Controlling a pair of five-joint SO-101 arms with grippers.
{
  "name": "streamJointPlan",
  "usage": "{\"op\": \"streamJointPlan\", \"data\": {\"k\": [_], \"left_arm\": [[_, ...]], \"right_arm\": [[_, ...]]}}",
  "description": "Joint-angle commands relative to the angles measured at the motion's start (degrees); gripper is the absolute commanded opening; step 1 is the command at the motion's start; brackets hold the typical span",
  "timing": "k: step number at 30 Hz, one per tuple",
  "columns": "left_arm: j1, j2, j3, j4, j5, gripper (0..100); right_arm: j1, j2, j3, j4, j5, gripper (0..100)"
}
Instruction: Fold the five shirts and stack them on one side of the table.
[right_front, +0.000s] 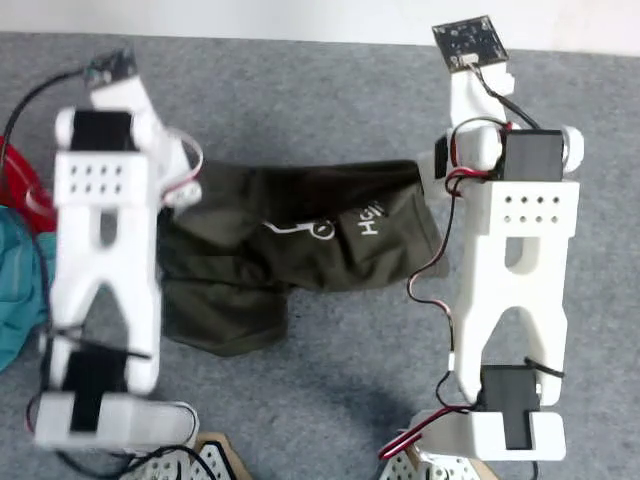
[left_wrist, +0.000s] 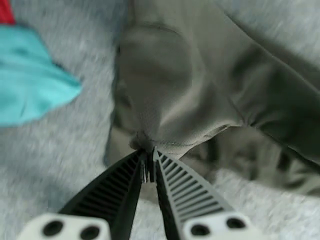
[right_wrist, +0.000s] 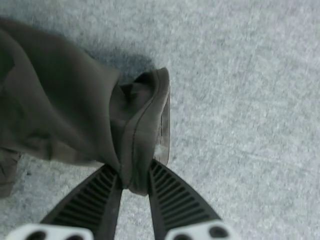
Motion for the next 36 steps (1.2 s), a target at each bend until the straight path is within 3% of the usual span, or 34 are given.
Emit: {"op": "streamJointPlan", "data": {"k": [1,5,8,21,31,36], "left_arm": [[-3.03,-14.02,19.12,-5.19,-0.7,1],[-3.3,-21.76,33.19,-10.29,-9.14,1],[-3.38,-27.65,39.43,-12.4,-10.37,1],[-0.75,-47.34,50.59,-10.11,-17.67,1],[4.0,-49.27,51.03,-8.88,-17.76,2],[3.91,-49.54,52.88,-9.14,-17.58,18]], "right_arm": [[1.8,-3.12,2.07,0.13,3.25,0.6],[5.49,-3.21,9.54,-2.95,5.1,0.6],[7.96,-5.14,15.69,-6.81,5.36,0.6],[7.34,-31.69,54.2,-22.55,11.6,0.6],[7.78,-31.69,54.46,-22.81,12.04,0.6],[9.63,-31.78,56.92,-26.51,12.04,0.6]]}}
